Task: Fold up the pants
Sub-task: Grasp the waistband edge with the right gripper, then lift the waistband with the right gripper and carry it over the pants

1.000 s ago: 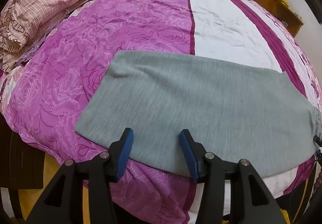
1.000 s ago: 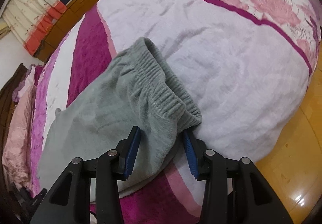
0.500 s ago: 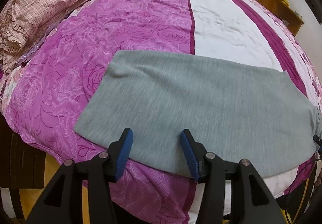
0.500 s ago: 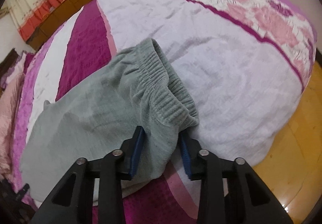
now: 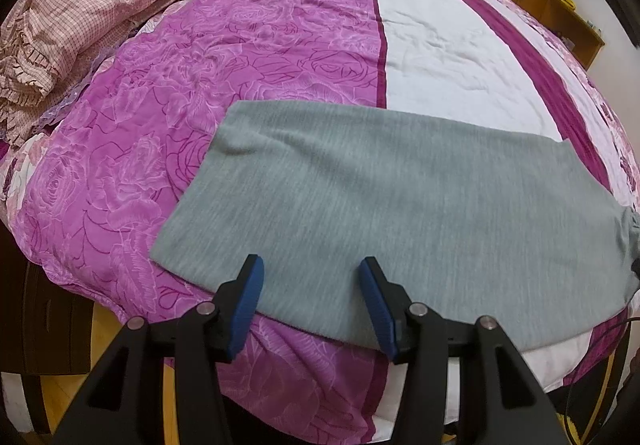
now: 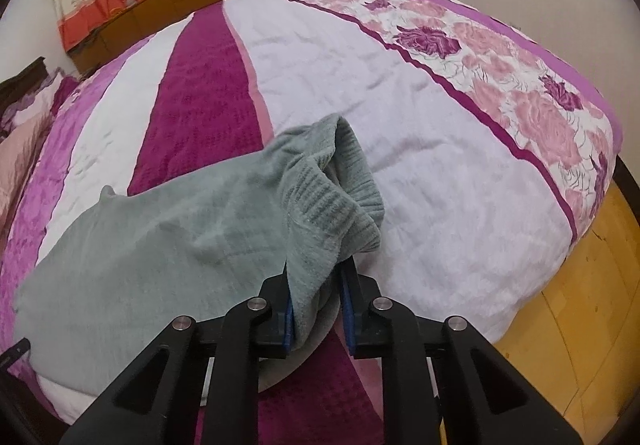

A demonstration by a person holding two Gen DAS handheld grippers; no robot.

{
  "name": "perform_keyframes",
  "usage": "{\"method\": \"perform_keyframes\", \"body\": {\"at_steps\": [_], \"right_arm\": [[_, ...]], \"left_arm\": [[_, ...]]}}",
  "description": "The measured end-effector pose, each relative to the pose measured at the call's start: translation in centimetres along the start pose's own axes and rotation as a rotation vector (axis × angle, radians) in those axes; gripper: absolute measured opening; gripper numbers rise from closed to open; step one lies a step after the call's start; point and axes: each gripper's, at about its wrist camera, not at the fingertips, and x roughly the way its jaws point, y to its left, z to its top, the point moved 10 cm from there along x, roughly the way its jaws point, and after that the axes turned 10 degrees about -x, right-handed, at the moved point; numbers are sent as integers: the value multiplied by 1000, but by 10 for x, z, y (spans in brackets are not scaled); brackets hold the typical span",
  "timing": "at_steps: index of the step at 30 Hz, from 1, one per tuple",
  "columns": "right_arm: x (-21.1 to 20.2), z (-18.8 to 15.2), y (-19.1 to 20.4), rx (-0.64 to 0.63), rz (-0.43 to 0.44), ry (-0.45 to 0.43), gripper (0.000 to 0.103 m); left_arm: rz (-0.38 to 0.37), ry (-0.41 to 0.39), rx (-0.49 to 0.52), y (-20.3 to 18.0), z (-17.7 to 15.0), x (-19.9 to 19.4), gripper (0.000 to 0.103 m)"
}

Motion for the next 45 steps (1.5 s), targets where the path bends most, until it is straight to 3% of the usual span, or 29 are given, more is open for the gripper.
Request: {"method": "perform_keyframes", "body": {"at_steps": [5,9,14,18,21,26,38,45], "right_arm": [[5,2,3,-9,9,10,12],[12,1,4,20,37,15,22],[40,-10,-4,141,164,59,22],[42,-11,-10,239,244,36,22],[36,-8,-7,196,236,14,11],[24,-1,2,133,207,-30,5],[-18,28,36,-58,183,-137,3],[-52,48,82,-187,243,-201,3]], "left_arm": [[2,-2,4,0,0,-1,53],[5,-1,7,-2,-1,-5,53],[1,-7,31,-11,-1,-14,53],[-3,-18,81,-23,-2,-21,53],[-19,-11,82,-29,-3,-22,53],[-25,-16,94,-37,-3,-25,53],[-38,-19,91,-42,-2,-29,53],[-46,-22,74,-40,1,-31,53]]}}
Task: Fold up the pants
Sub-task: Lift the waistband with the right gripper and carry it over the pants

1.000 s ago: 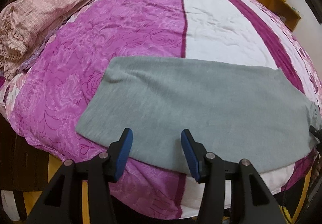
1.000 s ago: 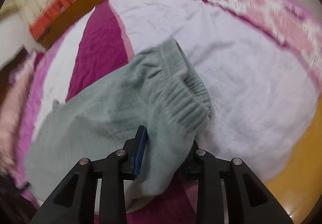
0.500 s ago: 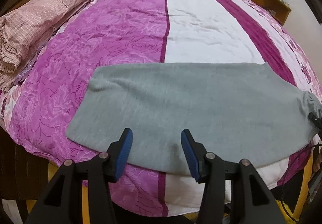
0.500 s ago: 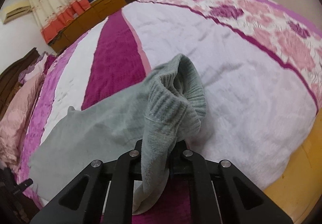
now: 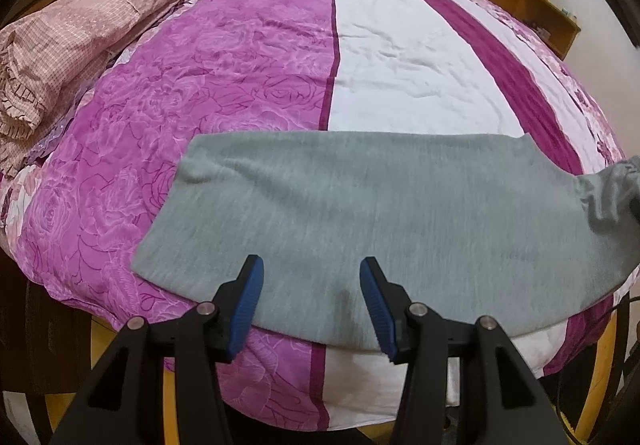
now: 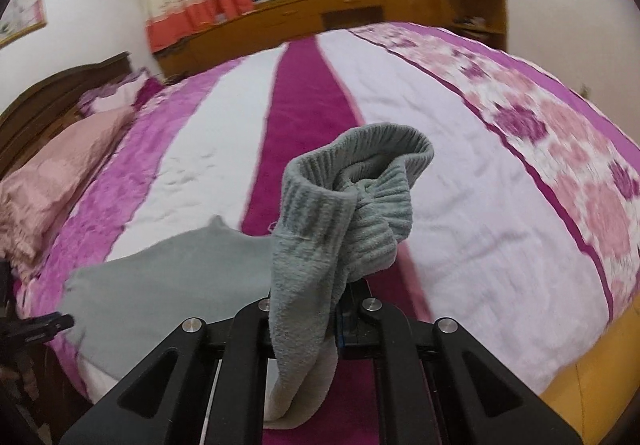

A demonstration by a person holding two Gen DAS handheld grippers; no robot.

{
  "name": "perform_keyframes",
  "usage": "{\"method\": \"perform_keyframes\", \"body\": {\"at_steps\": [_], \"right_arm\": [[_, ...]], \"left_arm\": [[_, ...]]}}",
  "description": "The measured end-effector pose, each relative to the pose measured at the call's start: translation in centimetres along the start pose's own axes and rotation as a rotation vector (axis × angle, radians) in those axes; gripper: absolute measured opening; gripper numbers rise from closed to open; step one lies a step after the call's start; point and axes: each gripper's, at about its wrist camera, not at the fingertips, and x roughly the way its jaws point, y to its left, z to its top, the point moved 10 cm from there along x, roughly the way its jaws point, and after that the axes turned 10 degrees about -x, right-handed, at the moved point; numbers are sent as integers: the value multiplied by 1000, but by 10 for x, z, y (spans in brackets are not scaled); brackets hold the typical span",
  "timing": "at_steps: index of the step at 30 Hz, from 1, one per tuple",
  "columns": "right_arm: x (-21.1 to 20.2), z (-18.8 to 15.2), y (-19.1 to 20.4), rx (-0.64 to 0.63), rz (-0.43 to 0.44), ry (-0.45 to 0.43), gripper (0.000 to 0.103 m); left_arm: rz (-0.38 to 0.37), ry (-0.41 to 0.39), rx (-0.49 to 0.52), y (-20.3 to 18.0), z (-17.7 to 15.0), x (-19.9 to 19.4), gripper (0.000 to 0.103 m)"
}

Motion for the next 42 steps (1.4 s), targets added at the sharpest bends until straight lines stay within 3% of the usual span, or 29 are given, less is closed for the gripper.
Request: {"method": "perform_keyframes", "body": {"at_steps": [10,24,31,42], "right_arm": [[-6,32,72,-86,135,-24,3],[-5,44,160,-193,257,-24,3],[10,34,207,-249,310,18,3],[57,-10,264,-348,358,150,3]], "left_arm": [[-3,-18,-41,13,6,-5,53],[4,-34,-81,35,11,-9,53],[8,-37,-93,44,11,-9,53],[7,-28,-121,55,9,-4,53]]}}
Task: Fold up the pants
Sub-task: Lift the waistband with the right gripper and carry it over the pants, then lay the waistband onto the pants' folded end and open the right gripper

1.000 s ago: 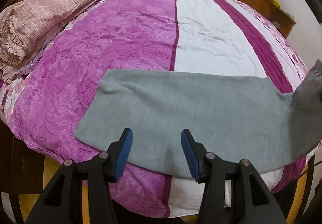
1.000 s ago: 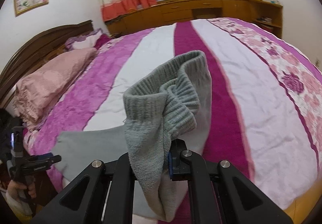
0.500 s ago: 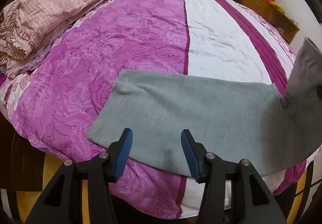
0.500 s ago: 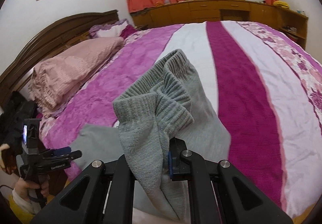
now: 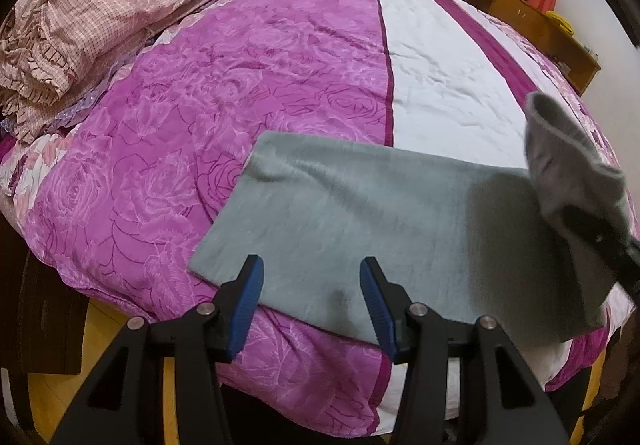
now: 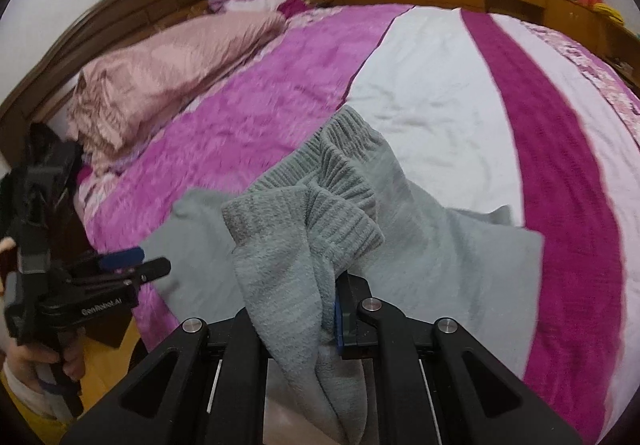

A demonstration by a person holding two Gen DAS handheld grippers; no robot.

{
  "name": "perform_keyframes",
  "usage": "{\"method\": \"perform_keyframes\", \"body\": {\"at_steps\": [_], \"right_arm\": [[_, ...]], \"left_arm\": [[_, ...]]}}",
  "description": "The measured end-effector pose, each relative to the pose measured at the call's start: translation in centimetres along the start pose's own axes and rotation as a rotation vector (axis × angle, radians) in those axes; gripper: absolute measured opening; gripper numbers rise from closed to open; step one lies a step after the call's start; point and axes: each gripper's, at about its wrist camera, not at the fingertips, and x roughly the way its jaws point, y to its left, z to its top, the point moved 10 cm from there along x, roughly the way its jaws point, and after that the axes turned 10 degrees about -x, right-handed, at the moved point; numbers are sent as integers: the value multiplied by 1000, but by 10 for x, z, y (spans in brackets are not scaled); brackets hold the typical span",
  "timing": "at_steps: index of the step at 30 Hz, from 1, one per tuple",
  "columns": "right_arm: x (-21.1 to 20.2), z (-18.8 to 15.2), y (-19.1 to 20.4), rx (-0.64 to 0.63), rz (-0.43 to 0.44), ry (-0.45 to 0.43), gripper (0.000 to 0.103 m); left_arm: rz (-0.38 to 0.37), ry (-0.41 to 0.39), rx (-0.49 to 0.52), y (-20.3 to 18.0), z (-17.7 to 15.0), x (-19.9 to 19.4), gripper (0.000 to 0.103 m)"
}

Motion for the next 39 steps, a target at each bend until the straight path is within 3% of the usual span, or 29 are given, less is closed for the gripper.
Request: {"method": "perform_keyframes", "body": {"at_steps": [6,11,18,23,27,33,39], "right_arm": [[32,-16,9,7,20,81,7],[48,-32,17,47,137,134,25],[28,-35,22,97,213,107,40],[0,-41,20,77,244,85,40],[-19,-48,8,72,219,68,40],[-29,-72,-34,66,36,101,40],[-24,-95,-51,85,14,132,40]], "left_arm": [[2,10,-6,-1,1,6,53],[-2,23,-8,-6,-1,12,53],[-46,27,12,-23,-6,7,53],[-121,36,26,-47,-9,-2,53],[-195,54,51,-74,-14,-8,58],[-298,101,70,-117,-25,-7,71],[-256,126,40,-126,-28,15,71]]}}
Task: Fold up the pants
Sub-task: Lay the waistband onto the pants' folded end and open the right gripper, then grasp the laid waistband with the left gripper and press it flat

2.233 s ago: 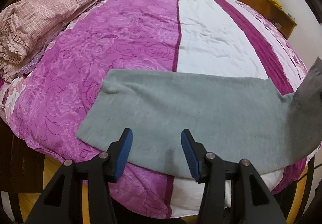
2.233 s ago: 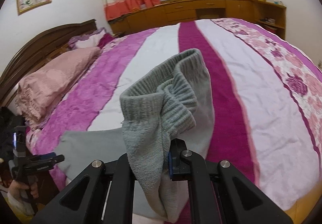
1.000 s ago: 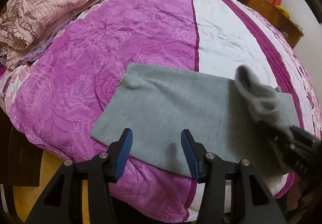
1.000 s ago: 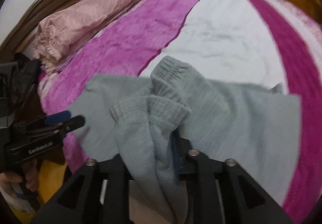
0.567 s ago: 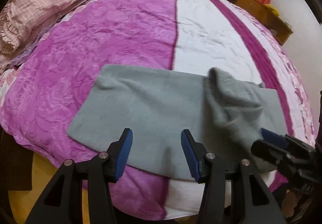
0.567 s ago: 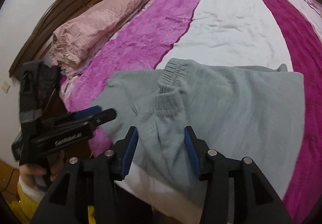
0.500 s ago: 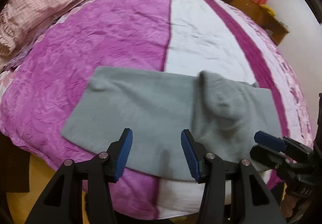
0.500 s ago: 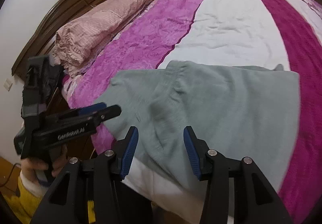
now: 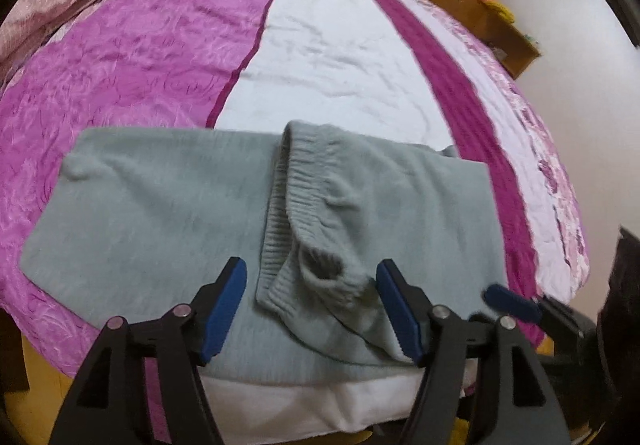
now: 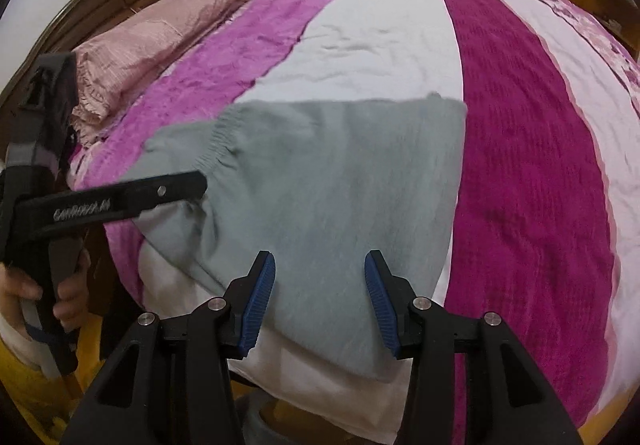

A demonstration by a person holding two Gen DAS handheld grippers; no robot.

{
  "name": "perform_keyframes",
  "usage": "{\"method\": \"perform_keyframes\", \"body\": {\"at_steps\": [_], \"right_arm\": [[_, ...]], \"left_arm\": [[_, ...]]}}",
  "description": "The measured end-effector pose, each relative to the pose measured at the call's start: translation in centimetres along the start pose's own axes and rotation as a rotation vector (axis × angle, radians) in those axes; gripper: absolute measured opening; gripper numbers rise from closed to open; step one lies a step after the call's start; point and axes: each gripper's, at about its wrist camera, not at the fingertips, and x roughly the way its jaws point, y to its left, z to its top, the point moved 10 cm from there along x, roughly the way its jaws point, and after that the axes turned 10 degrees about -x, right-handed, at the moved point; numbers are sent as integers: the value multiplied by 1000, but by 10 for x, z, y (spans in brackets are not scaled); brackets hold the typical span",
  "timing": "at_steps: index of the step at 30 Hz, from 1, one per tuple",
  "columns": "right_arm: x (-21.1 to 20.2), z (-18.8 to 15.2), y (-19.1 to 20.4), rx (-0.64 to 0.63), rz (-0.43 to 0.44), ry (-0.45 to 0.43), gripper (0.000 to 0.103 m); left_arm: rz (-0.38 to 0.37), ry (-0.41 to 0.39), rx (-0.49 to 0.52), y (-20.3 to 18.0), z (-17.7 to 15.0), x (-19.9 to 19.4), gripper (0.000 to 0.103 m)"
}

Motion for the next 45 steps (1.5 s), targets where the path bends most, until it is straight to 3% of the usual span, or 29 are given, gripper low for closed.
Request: {"method": "perform_keyframes", "body": {"at_steps": [7,10,12,15,20,25,34,38,45], "right_arm": [[15,-12,-4,15,18,45,40],[10,7,-4,-25,25,32,40],[6,24,-4,-64,5,10,40],[6,55,2,-129,13,-8,40],[36,95,27,-245,88,47,40],[71,118,45,-358,107,112,40],[121,117,44,-455,97,225,40],[123,114,45,-450,106,208,40],[116,107,55,-508,113,177,1]], "left_arm": [[-19,50,-79,10,-10,23,68],[-27,37,-73,10,-12,21,54],[-32,26,-84,14,-12,19,38],[-78,20,-125,20,-15,15,34],[-97,22,-140,21,-14,17,35],[-95,16,-148,20,-15,22,39],[-97,5,-141,19,-14,26,42],[-90,-6,-138,20,-14,27,41],[-88,-34,-124,18,-13,18,29]]}}
